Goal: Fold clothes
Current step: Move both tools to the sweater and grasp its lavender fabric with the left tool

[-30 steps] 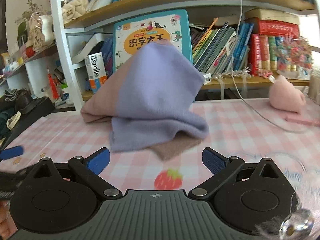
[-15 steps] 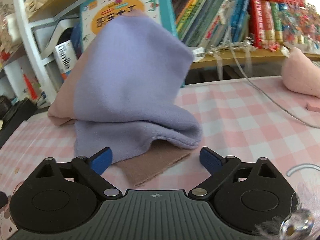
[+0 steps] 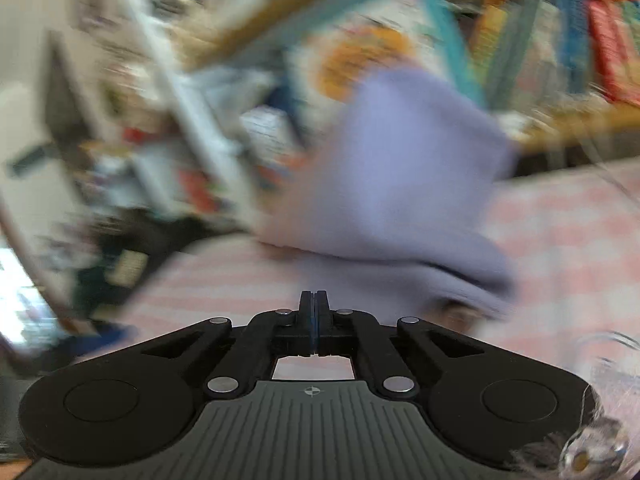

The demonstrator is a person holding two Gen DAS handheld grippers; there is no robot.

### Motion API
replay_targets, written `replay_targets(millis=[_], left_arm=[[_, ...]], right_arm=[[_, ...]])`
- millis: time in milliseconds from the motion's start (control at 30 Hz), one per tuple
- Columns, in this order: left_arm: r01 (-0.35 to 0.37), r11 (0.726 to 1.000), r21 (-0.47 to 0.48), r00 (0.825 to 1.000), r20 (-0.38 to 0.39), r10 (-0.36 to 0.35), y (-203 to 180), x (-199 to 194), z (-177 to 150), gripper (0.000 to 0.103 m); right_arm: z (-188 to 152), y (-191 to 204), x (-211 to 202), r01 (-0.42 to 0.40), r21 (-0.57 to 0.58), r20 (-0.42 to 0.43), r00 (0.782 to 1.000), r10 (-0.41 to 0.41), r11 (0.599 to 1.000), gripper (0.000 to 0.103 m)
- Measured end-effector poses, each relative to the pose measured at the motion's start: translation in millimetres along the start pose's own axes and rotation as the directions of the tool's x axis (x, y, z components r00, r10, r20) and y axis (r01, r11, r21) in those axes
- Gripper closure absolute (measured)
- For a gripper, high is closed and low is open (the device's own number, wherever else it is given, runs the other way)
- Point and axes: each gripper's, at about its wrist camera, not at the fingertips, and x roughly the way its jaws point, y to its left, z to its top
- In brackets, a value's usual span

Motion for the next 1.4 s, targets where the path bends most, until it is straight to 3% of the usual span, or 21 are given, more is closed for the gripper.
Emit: replay_targets(millis=[100,200,267,333,400,467,567,600,633,667,767,900,1000,1033,1067,1167,1233,1400], left_arm=[[0.016,1.000,0.015,1.000,0.009,-0.016,-4.6,-0.4,3.1,0.000],[0.027,1.000,0.014,1.000,0.011,-0.027,-7.1,-0.1,4.1,0.000],[0.039,0.999,0.008,0.999,0.002,-0.039,-7.6,1.1,3.6,0.000],[0.049,0.999,0.008,0.999,-0.007,-0.049,-8.0,2.1,2.7,0.000],[0.053,0.998,0.014,0.999,-0.010,-0.053,-8.9,2.3,1.9,0.000],[0.057,0.998,0.021,0.998,-0.009,-0.056,-9.5,1.6,1.5,0.000],[0.065,0.998,0.022,0.998,-0.006,-0.065,-10.2,1.8,2.0,0.000],[0.070,0.997,0.021,0.998,-0.007,-0.070,-10.9,2.3,2.0,0.000],[0.074,0.997,0.021,0.997,-0.008,-0.073,-11.7,2.8,1.8,0.000],[0.077,0.997,0.022,0.997,-0.010,-0.076,-13.0,3.4,1.7,0.000],[0.089,0.996,0.031,0.996,-0.011,-0.089,-17.9,3.1,1.1,0.000],[0.089,0.994,0.071,0.996,0.009,-0.090,-22.8,-1.2,1.2,0.000],[0.080,0.991,0.104,0.996,0.018,-0.083,-25.6,-3.5,0.6,0.000],[0.080,0.991,0.110,0.996,0.017,-0.082,-26.0,-3.8,0.3,0.000],[0.078,0.990,0.114,0.997,0.016,-0.081,-26.4,-3.8,0.3,0.000],[0.063,0.991,0.118,0.998,0.020,-0.066,-26.6,-5.0,1.0,0.000],[0.058,0.992,0.113,0.998,0.025,-0.062,-26.0,-5.2,1.7,0.000],[0.065,0.991,0.119,0.998,0.000,-0.066,-29.0,3.9,5.2,0.000]], right_arm=[[5.4,19.0,-8.8,-0.012,-0.072,0.042,0.999,0.015,0.997,0.102],[4.3,15.4,-1.9,0.161,-0.126,0.031,0.987,-0.158,0.979,0.088],[1.0,6.7,8.4,0.296,-0.170,0.012,0.954,-0.299,0.940,0.048],[-1.6,-6.8,18.6,0.362,-0.200,-0.017,0.928,-0.373,0.910,0.039],[-3.1,-21.8,29.9,0.401,-0.191,-0.050,0.907,-0.417,0.896,0.023],[-4.3,-35.4,40.3,0.429,-0.169,-0.084,0.891,-0.446,0.887,0.020],[-7.9,-46.8,48.0,0.433,-0.133,-0.120,0.886,-0.448,0.892,0.020],[-9.8,-45.5,47.3,0.433,-0.140,-0.119,0.885,-0.449,0.891,0.020],[-10.3,-44.1,48.0,0.432,-0.150,-0.120,0.885,-0.450,0.890,0.030],[-10.5,-42.3,47.4,0.427,-0.157,-0.118,0.887,-0.446,0.891,0.051],[-9.8,-42.5,41.8,0.393,-0.126,-0.132,0.903,-0.409,0.911,0.086],[-14.3,-31.8,33.3,0.233,-0.058,-0.182,0.954,-0.240,0.971,0.088],[-16.5,-14.0,27.2,0.051,-0.011,-0.195,0.979,-0.052,0.999,0.089],[-16.1,-7.8,25.1,-0.022,0.011,-0.192,0.981,0.024,1.000,0.091],[-15.6,-1.5,23.1,-0.095,0.032,-0.186,0.977,0.099,0.995,0.100],[-10.5,15.3,14.2,-0.282,0.078,-0.137,0.947,0.290,0.956,0.103],[-7.1,25.2,8.2,-0.309,0.056,-0.114,0.943,0.314,0.949,0.103],[-6.0,16.7,6.0,-0.171,0.052,-0.099,0.980,0.175,0.984,0.101]])
